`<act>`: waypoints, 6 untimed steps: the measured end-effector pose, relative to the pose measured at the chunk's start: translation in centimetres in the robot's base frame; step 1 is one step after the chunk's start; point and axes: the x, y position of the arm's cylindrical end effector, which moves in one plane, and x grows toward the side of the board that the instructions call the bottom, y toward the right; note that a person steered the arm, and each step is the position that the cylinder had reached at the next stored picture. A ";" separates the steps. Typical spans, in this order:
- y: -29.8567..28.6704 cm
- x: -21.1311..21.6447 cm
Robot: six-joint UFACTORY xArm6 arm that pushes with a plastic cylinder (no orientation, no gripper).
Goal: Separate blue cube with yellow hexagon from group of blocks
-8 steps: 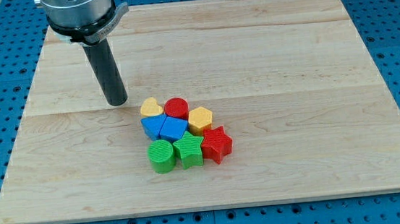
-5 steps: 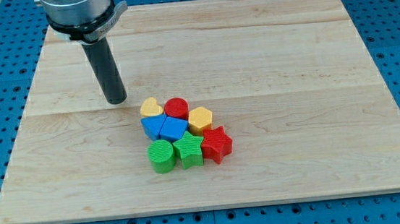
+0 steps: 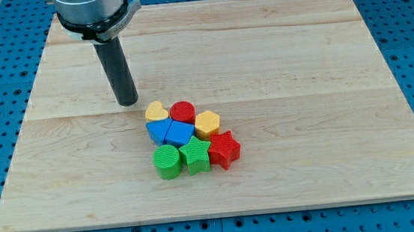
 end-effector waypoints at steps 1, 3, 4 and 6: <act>0.0 0.0; 0.2 0.5; 0.2 0.5; 0.1 0.9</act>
